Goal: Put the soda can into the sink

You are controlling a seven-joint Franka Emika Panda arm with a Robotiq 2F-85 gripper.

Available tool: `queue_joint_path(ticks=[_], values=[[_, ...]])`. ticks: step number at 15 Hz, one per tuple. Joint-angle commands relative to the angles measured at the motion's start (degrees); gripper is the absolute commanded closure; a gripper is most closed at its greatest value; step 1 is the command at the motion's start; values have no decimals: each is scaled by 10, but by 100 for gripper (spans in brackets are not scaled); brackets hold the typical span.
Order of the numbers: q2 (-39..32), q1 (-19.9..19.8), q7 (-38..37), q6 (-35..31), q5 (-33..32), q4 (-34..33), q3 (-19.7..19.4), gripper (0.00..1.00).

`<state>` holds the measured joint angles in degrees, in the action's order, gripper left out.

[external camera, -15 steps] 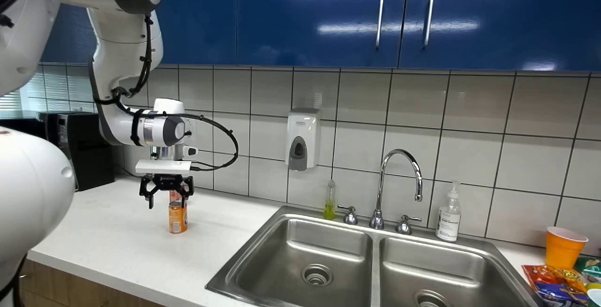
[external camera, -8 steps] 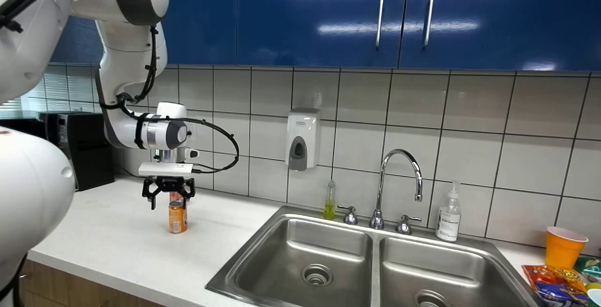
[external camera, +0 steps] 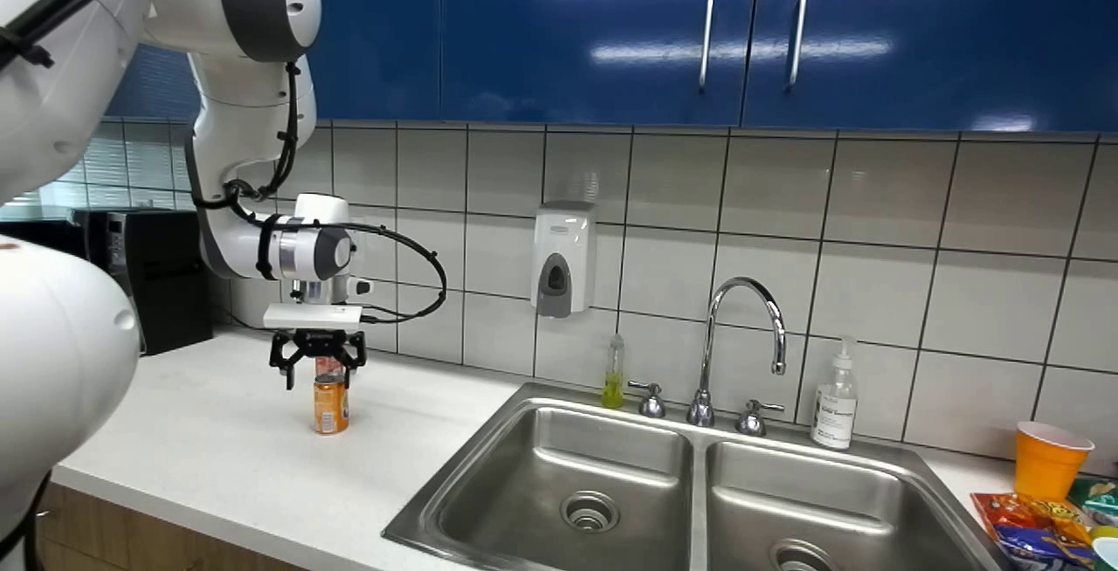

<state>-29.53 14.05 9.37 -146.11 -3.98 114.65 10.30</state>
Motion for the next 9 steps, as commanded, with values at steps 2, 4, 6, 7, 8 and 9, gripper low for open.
queue_joint_path(ticks=[2,4,6,7,8,9], values=[[-20,10,-25,-3,-25,-26,-10,0],[-26,12,-26,-2,-28,-34,-12,0],[-32,14,-27,-1,-28,-41,-13,0],[-34,14,-27,-1,-28,-45,-13,0],[-36,14,-28,-1,-28,-48,-13,0],[-38,15,-28,0,-28,-51,-13,0]])
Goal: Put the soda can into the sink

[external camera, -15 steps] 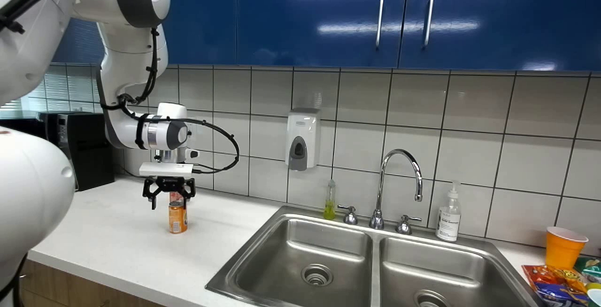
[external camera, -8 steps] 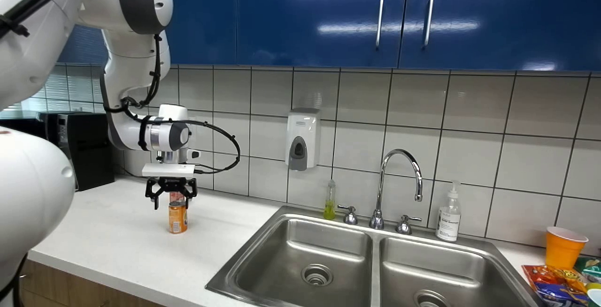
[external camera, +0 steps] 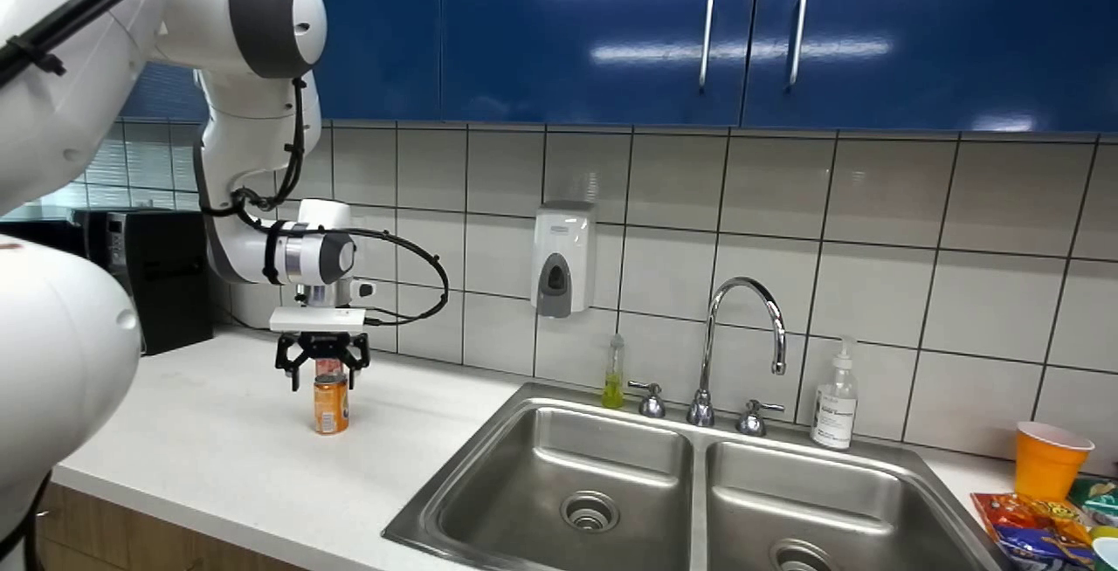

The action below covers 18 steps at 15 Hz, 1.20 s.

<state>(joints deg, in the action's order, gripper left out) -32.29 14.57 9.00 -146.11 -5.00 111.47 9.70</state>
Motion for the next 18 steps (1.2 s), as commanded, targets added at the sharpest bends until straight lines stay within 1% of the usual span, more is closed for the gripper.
queue_joint_path(ticks=[1,15,16,17,18], values=[[-12,10,-24,0,-18,-22,-7,0],[-36,15,-28,1,-19,-49,-15,0],[-38,15,-26,0,-19,-50,-14,3],[-40,14,-22,1,-20,-51,-14,26],[-41,14,-25,1,-19,-52,-14,27]])
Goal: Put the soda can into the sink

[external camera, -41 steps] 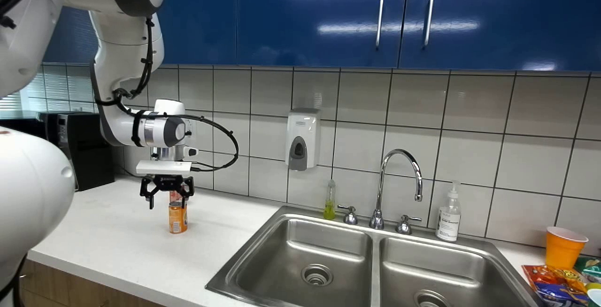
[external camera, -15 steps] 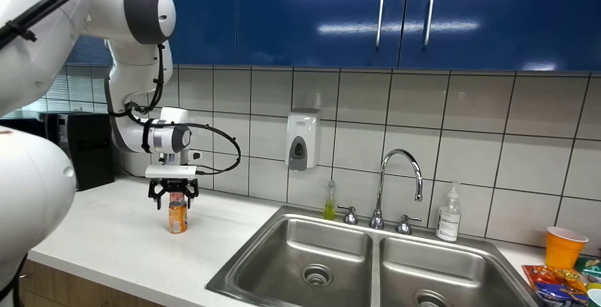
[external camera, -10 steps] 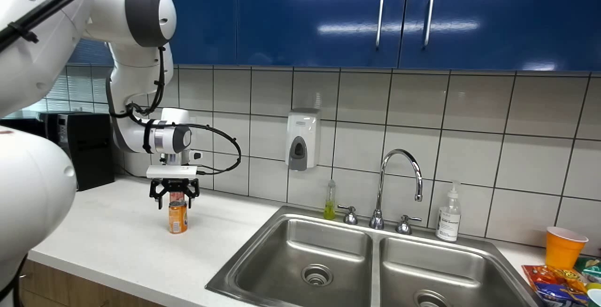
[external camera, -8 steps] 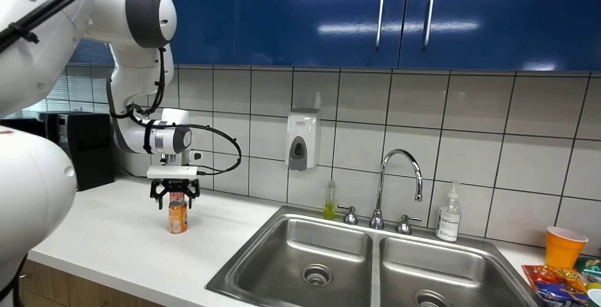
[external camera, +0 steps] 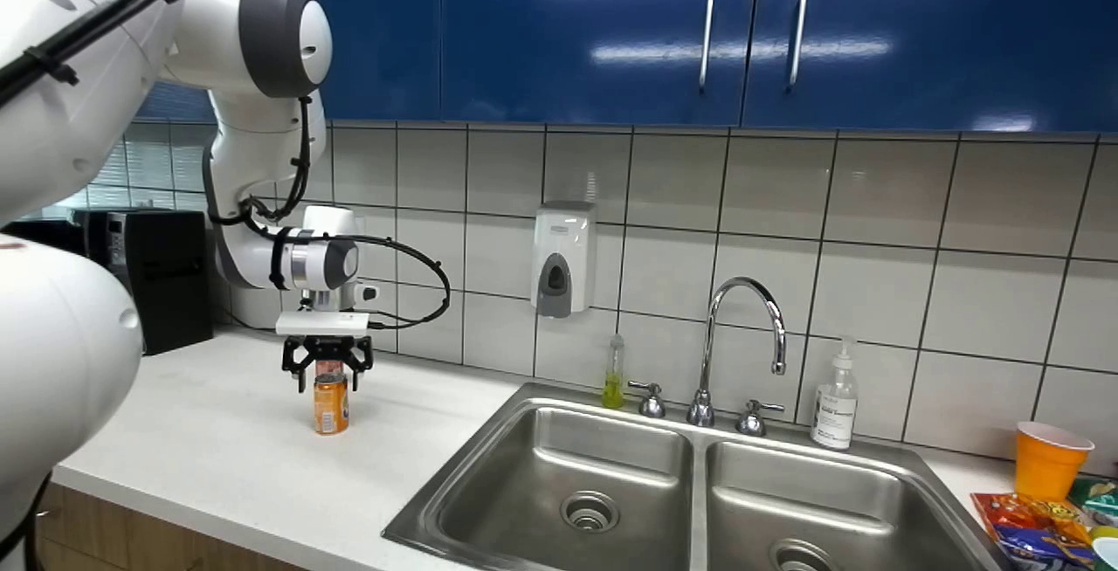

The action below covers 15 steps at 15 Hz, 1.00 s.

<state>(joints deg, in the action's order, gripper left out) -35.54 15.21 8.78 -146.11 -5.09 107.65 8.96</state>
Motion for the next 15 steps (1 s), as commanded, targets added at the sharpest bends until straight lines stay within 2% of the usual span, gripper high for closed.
queue_joint_path(ticks=[1,4,5,15], values=[[-9,8,-23,1,-18,-15,-7,32],[-13,7,-23,2,-18,-18,-9,57],[-13,7,-24,2,-19,-19,-10,62],[10,0,-34,4,-13,-1,-15,62]])
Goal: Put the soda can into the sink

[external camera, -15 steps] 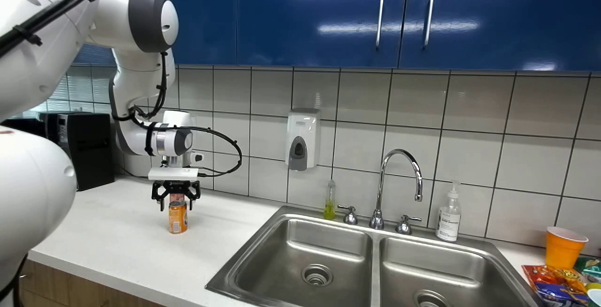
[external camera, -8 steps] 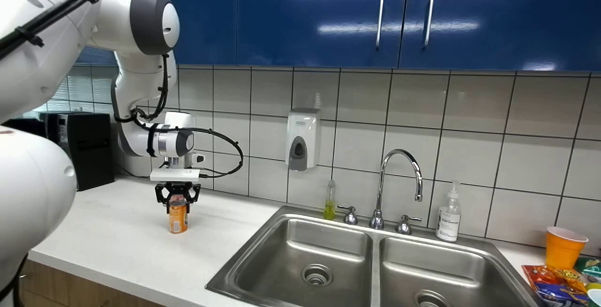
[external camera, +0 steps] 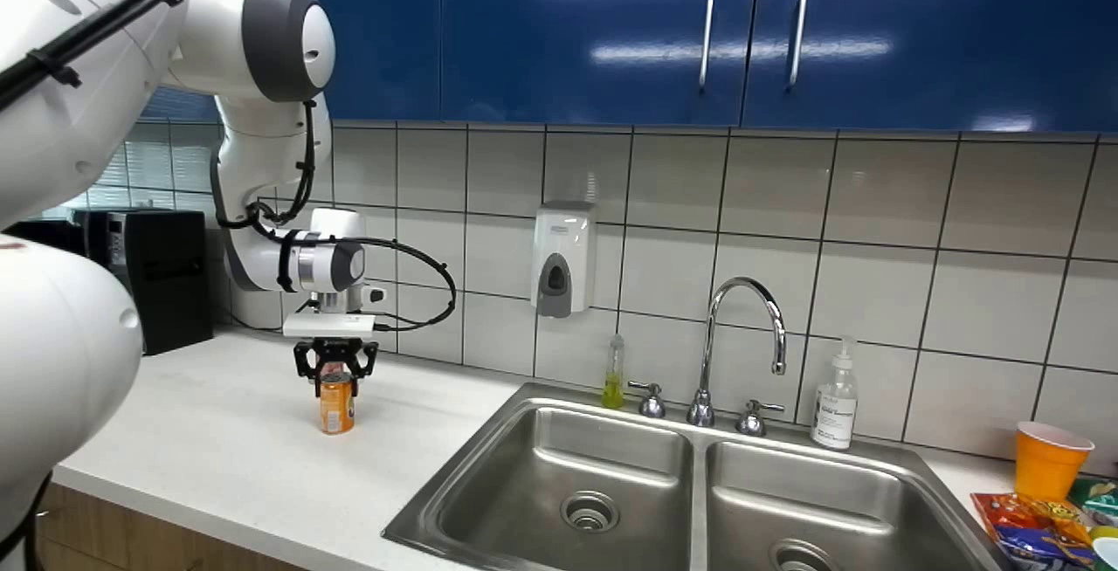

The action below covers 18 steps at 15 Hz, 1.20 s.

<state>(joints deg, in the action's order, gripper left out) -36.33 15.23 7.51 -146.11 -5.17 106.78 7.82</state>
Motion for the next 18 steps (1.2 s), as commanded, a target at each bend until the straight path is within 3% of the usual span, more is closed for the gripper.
queue_joint_path(ticks=[1,10,18], values=[[22,-2,-22,5,-12,12,-5,62],[53,-4,-28,4,-11,29,-10,62],[118,-17,-30,4,-9,89,-15,62]])
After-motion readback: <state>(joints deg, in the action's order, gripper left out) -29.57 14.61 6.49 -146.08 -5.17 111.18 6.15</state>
